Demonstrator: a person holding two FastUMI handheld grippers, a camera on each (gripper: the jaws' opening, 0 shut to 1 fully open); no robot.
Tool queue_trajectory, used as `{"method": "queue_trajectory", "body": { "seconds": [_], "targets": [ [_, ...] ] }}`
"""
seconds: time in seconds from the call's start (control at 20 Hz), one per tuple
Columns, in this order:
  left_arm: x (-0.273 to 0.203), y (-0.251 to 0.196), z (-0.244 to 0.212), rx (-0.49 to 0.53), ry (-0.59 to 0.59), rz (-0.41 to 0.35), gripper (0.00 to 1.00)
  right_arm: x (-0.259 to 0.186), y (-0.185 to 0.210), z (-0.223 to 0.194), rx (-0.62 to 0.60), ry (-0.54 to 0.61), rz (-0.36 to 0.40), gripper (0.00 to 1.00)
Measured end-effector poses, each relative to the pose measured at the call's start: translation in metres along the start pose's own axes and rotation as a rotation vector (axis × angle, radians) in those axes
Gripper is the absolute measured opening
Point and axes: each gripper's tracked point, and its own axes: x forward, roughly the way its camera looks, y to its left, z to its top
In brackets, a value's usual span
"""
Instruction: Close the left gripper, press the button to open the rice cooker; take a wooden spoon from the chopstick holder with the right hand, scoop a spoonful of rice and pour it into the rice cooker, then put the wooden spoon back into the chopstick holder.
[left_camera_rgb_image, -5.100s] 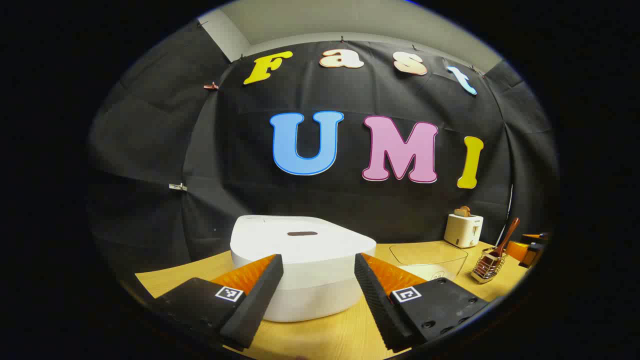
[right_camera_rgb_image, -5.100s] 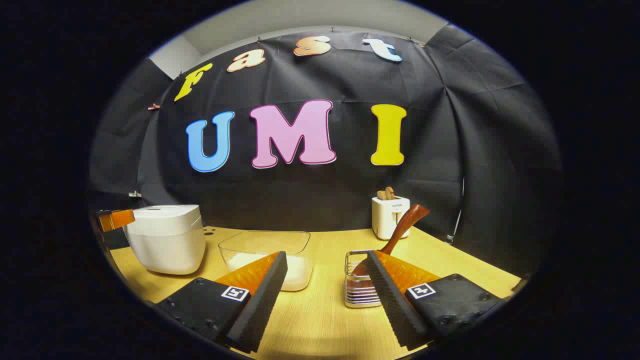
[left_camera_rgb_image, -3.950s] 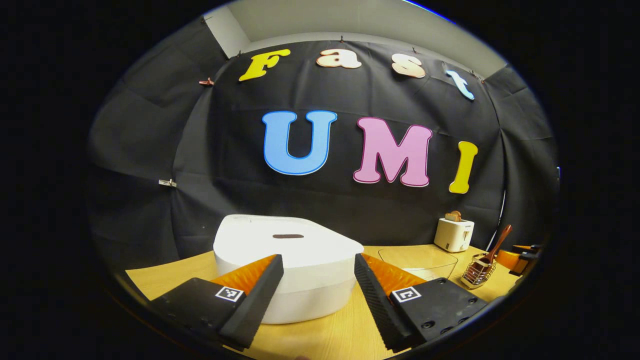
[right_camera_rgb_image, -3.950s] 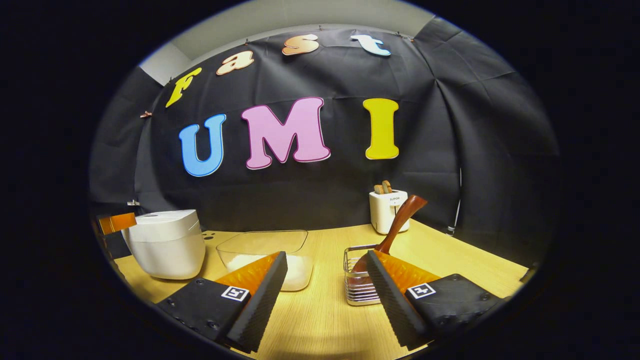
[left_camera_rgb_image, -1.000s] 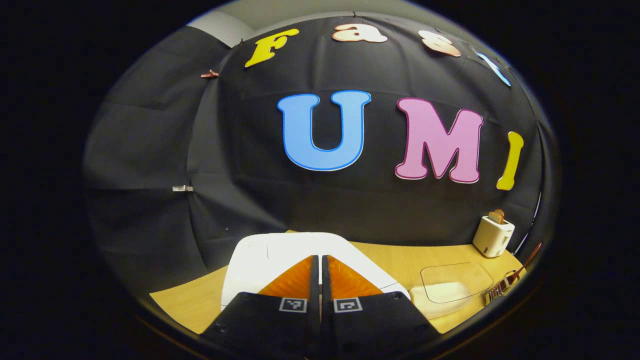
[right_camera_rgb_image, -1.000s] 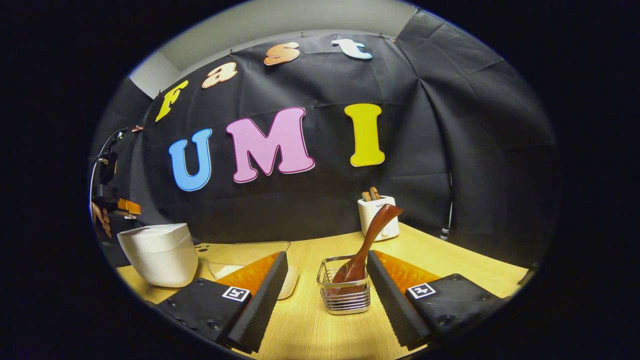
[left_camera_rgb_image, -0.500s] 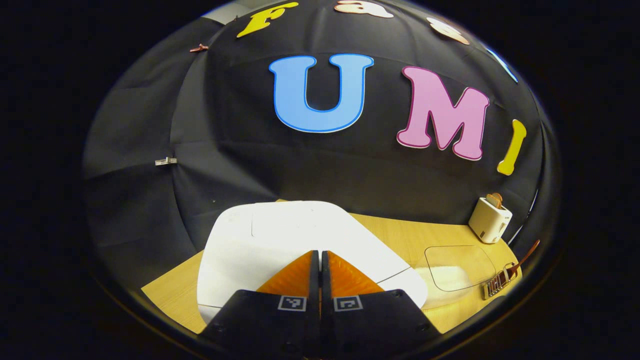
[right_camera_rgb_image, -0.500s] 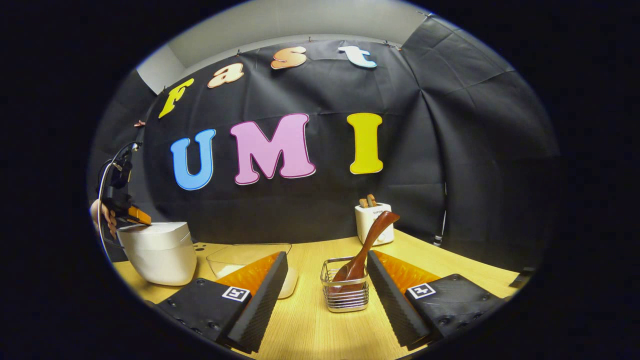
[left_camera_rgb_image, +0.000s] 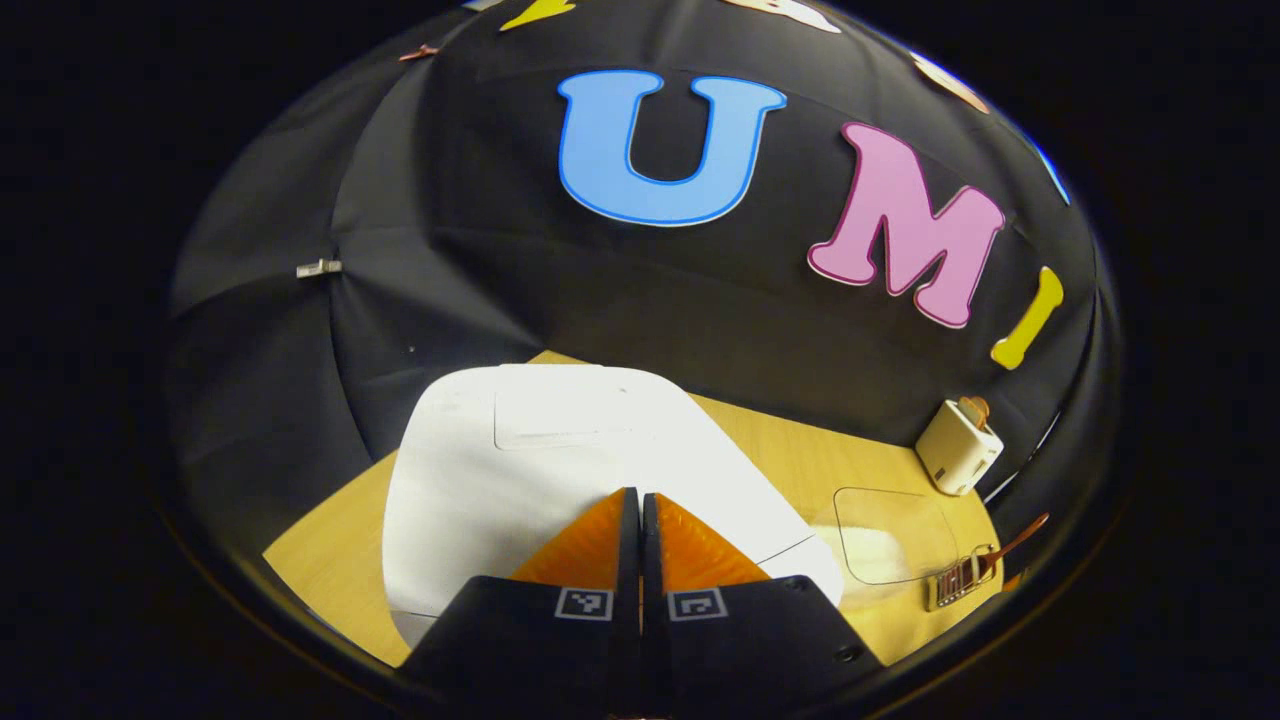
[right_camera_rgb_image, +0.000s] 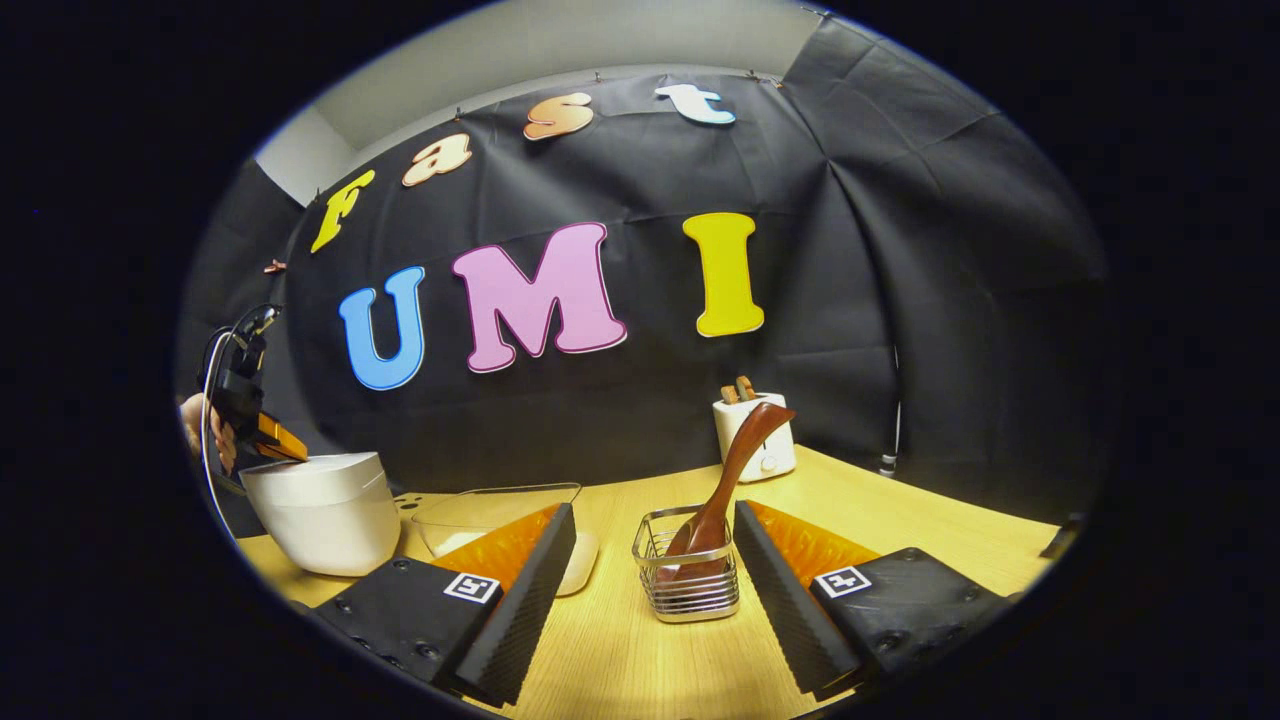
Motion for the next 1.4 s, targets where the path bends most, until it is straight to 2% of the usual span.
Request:
{"method": "queue_trajectory", "body": {
  "seconds": [0.15,0.25,0.35,0.4,0.55,0.65,0.75,0.85,0.9,1.0,1.05,1.1,1.15,1.25,1.4],
  "targets": [
    [0.002,0.003,-0.003,0.183,-0.058,0.112,0.06,0.003,-0.004,-0.005,-0.015,0.012,-0.003,0.98],
    [0.004,0.000,0.004,0.212,-0.057,0.162,0.07,0.002,0.000,-0.003,0.001,0.015,0.010,0.98],
    [-0.004,-0.007,0.006,0.137,-0.042,0.133,0.06,-0.002,0.007,0.002,-0.004,0.011,0.027,0.98],
    [-0.009,-0.010,0.014,0.122,-0.078,0.111,0.06,-0.003,0.007,0.006,-0.021,0.002,0.024,0.98],
    [-0.035,-0.019,0.035,0.176,-0.226,0.087,0.05,-0.007,0.011,0.019,-0.038,-0.026,0.019,0.98],
    [-0.047,-0.029,0.034,0.224,-0.262,0.050,0.06,-0.011,0.018,0.022,-0.038,-0.029,0.026,0.98],
    [-0.050,-0.030,0.029,0.251,-0.258,0.029,0.06,-0.015,0.024,0.023,-0.052,-0.032,0.028,0.98],
    [-0.042,-0.024,0.025,0.252,-0.233,0.023,0.13,-0.020,0.030,0.022,-0.062,-0.033,0.032,0.98],
    [-0.033,-0.018,0.019,0.232,-0.201,0.025,0.19,-0.022,0.032,0.020,-0.065,-0.034,0.034,0.98],
    [-0.018,-0.015,0.007,0.157,-0.122,-0.004,0.19,-0.025,0.033,0.018,-0.070,-0.031,0.030,0.98],
    [-0.013,-0.007,0.009,0.129,-0.119,0.014,0.20,-0.027,0.034,0.017,-0.067,-0.031,0.029,0.98],
    [-0.012,0.002,0.013,0.117,-0.139,0.026,0.10,-0.027,0.034,0.017,-0.064,-0.032,0.027,0.98],
    [-0.012,0.005,0.017,0.121,-0.157,0.028,0.06,-0.028,0.032,0.017,-0.064,-0.032,0.024,0.98],
    [-0.012,-0.003,0.011,0.117,-0.150,-0.003,0.05,-0.026,0.029,0.016,-0.069,-0.025,0.019,0.98],
    [-0.008,-0.001,0.009,0.133,-0.142,0.017,0.05,-0.022,0.032,0.015,-0.058,-0.021,0.027,0.98]
  ]
}}
